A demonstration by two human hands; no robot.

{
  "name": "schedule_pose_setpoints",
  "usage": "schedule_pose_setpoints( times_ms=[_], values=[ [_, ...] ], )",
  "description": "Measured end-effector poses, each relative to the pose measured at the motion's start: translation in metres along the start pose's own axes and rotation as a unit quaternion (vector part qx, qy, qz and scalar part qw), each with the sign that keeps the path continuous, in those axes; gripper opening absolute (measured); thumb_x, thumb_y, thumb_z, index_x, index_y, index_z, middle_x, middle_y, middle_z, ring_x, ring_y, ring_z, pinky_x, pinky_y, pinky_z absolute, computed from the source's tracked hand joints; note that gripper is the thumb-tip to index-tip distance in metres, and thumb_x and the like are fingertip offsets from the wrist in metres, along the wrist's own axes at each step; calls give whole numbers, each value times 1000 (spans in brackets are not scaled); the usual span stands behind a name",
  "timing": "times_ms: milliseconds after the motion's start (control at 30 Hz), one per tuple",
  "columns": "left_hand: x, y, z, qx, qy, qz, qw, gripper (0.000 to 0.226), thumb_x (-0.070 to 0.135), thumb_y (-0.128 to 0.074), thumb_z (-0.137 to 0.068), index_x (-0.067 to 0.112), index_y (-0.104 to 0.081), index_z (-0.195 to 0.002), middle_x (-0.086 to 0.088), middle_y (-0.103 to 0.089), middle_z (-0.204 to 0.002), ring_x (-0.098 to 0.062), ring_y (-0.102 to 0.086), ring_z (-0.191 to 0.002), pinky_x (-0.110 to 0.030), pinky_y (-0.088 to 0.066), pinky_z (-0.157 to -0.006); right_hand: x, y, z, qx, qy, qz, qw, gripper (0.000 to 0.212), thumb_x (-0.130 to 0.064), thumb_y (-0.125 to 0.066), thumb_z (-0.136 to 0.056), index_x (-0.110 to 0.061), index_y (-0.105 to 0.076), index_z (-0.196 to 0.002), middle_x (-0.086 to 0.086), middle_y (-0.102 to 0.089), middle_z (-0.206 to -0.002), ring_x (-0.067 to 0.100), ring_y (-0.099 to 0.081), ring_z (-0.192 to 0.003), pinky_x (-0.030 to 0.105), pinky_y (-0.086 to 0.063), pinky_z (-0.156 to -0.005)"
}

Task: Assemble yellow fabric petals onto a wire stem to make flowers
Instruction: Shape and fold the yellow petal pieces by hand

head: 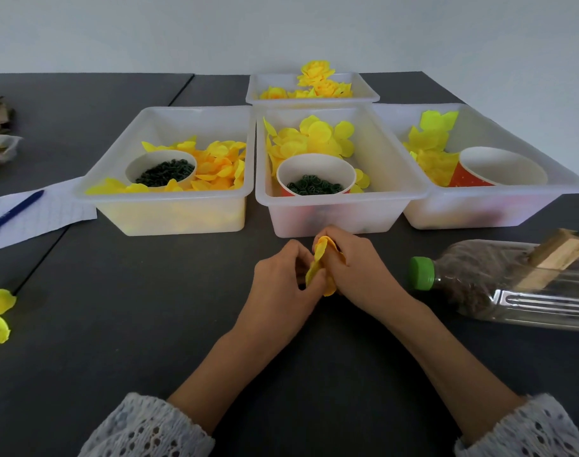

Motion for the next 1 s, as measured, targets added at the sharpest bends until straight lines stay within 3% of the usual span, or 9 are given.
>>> schedule_pose_setpoints(
  times_ms=[67, 200, 400, 533, 800, 900, 1000],
  values=[
    [1, -1, -1, -1, 3, -17, 1000, 15, 29, -65, -89, 33, -51, -86, 14, -62, -81, 8, -58, -83, -5, -46, -71, -1, 0, 0, 7, 11, 3, 1000, 18, -19, -45, -97, -28, -55, -85, -7, -60, -77, -2, -57, -71, 9, -46, -51],
    [-2, -1, -3, 13, 29, -36, 999, 17, 29, -65, -90, 35, -49, -90, 16, -58, -86, 6, -57, -81, -7, -44, -60, -3, 2, -1, -2, 15, 14, 1000, 13, -20, -47, -97, -21, -57, -89, -3, -60, -80, 8, -57, -68, 16, -47, -50],
    [-2, 0, -4, 63, 26, -21, 997, 27, 14, -64, -88, 31, -43, -93, 11, -60, -84, 5, -59, -80, -5, -46, -64, -8, -3, 1, -33, 14, 23, 999, 13, -22, -47, -98, -27, -51, -87, -7, -58, -77, -12, -54, -60, 7, -40, -49],
    [-1, -1, -6, 96, 11, -23, 995, 25, 13, -63, -87, 28, -44, -91, 10, -59, -78, 6, -57, -81, -18, -52, -62, -10, -3, 1, -32, 18, 13, 999, 11, -21, -47, -98, -23, -51, -87, -5, -59, -77, -9, -54, -59, 8, -41, -48],
    [-5, -2, -6, 111, 27, 5, 993, 23, 13, -63, -91, 29, -47, -91, 11, -60, -81, 10, -56, -84, -7, -49, -59, -11, -2, 0, -50, 14, 8, 999, 12, -22, -51, -97, -28, -50, -86, -5, -59, -78, -10, -54, -56, 6, -39, -47],
    [-4, -3, -6, 108, 19, 6, 994, 24, 11, -60, -93, 30, -45, -92, 10, -60, -82, 7, -57, -85, -9, -49, -60, -11, -1, 0, -52, 11, 9, 999, 12, -21, -50, -97, -26, -50, -86, -2, -59, -78, -7, -53, -53, 7, -39, -47],
    [-4, -4, -7, 101, 14, 7, 995, 21, 10, -57, -94, 28, -46, -93, 7, -64, -83, 0, -61, -78, -20, -53, -60, -7, 2, 2, -6, -1, -35, 999, 14, -17, -50, -96, -24, -51, -84, -1, -58, -72, -1, -53, -47, 11, -40, -43]
  ],
)
Point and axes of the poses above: each hand's wrist, its own z-axis away from the middle knuckle, its own y-axis out of the back of the hand, x = y × z, the point moved 6 cm from there along -z, towards the middle knuckle
